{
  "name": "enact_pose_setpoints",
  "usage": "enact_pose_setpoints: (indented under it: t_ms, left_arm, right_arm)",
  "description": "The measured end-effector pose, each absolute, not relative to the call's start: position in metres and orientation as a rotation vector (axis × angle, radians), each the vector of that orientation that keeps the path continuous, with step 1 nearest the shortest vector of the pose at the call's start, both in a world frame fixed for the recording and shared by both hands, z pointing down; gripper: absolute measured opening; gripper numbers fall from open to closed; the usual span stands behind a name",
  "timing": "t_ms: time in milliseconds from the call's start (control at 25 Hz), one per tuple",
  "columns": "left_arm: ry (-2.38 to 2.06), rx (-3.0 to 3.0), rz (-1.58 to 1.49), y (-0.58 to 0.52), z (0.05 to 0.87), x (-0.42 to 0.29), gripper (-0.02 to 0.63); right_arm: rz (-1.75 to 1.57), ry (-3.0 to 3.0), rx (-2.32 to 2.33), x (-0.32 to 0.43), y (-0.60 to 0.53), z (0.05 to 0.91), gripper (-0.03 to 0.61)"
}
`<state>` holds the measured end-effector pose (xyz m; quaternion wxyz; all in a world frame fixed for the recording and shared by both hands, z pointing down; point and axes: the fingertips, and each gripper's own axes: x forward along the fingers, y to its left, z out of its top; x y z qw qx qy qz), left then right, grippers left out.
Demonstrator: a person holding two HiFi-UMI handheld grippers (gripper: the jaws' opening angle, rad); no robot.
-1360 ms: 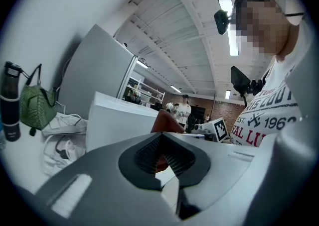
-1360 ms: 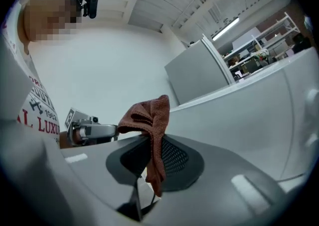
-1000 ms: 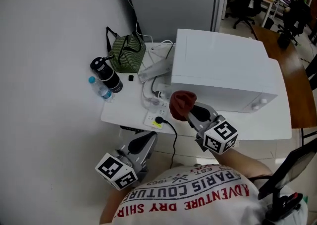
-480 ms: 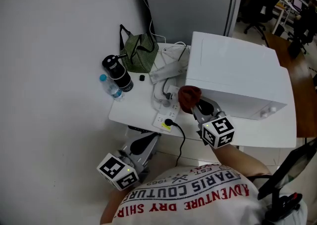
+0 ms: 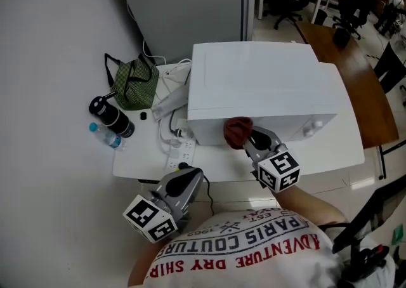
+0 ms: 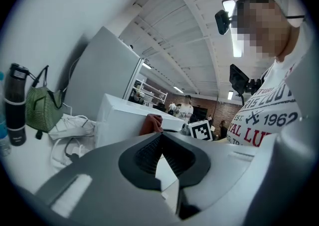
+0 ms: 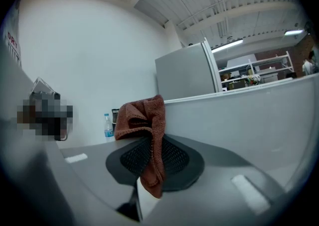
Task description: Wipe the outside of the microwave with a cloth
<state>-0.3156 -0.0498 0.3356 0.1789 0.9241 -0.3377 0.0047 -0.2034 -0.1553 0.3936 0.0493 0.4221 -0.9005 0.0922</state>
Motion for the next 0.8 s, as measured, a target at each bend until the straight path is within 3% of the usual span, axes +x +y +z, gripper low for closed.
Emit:
enact_pose_setpoints:
  t_ms: [480,800]
  left_arm:
    - [-0.561,2.731,0.067,-0.064,0.332,-0.195,0.006]
    - [-0.488,2.751,0.088,-0.056,0.326,-0.169,0.006]
  right_arm:
    - [0.290,-2.507,1.714,-0.033,-0.142,0.392,0.043]
    - [0.255,-2.440,1.760,0.005,-0.137,0.390,0.044]
